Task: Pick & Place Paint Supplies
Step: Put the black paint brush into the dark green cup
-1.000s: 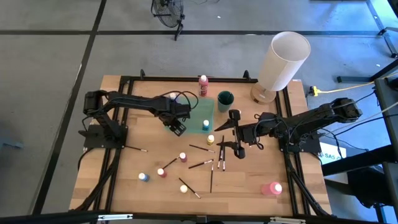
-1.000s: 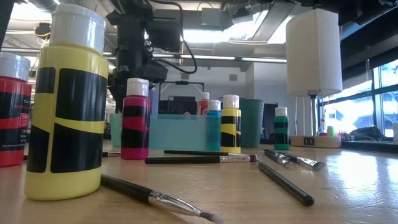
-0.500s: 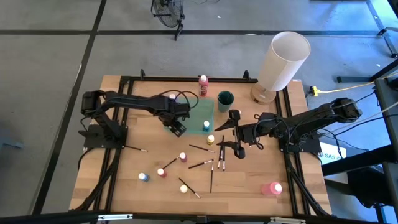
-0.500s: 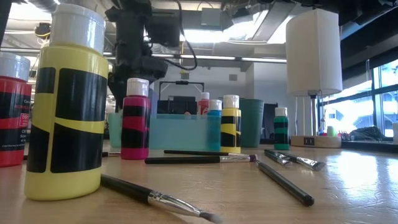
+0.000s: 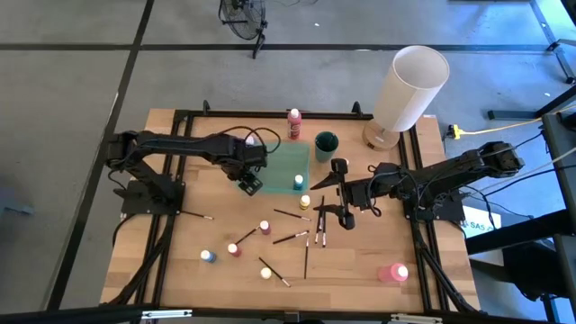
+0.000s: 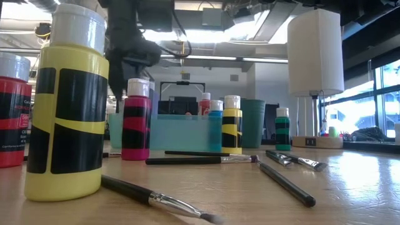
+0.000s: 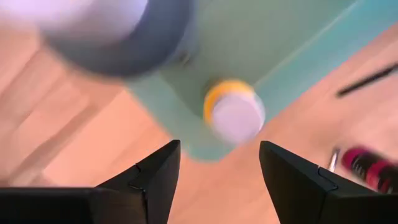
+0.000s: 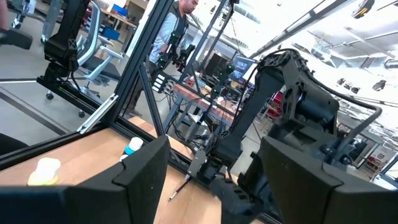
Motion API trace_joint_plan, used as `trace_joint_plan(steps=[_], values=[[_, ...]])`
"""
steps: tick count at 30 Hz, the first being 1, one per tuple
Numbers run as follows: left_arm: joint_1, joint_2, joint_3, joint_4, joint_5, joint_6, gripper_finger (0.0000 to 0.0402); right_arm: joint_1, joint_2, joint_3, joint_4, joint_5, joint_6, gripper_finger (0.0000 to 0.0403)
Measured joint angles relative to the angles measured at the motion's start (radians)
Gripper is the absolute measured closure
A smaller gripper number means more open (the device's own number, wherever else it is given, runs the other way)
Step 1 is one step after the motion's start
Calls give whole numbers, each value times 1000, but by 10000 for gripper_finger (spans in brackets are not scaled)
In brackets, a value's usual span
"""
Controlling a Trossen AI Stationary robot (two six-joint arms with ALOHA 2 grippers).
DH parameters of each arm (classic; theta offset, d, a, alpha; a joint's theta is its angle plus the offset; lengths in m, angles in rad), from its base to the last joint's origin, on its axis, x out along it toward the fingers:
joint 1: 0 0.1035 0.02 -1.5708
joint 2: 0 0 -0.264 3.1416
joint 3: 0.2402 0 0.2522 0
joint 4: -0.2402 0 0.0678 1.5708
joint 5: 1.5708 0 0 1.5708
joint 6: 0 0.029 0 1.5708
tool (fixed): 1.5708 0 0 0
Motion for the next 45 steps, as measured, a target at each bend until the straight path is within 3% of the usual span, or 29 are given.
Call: trace_joint_plan(steps=[7, 14, 17, 24, 33, 39, 45], values=[[-15, -63, 0, -214, 112, -30, 192, 0, 0, 0, -2, 0, 0, 146], [-128, -155, 0, -344, 180, -89, 201, 0, 0, 0, -2, -3, 0, 146], [-217, -181, 1, -316, 140, -102, 204, 0, 0, 0, -2, -3, 0, 146], [-435, -183, -18, -258, -140, -72, 205, 0, 0, 0, -3, -2, 0, 146], [-628, -182, -208, 7, -116, 15, 213, 0, 0, 0, -10, -2, 4, 146], [-664, -182, -321, 129, -96, 59, 223, 0, 0, 0, -18, -2, 5, 146], [-667, -182, -388, 133, -94, 59, 231, 0, 0, 0, -18, -2, 12, 146]])
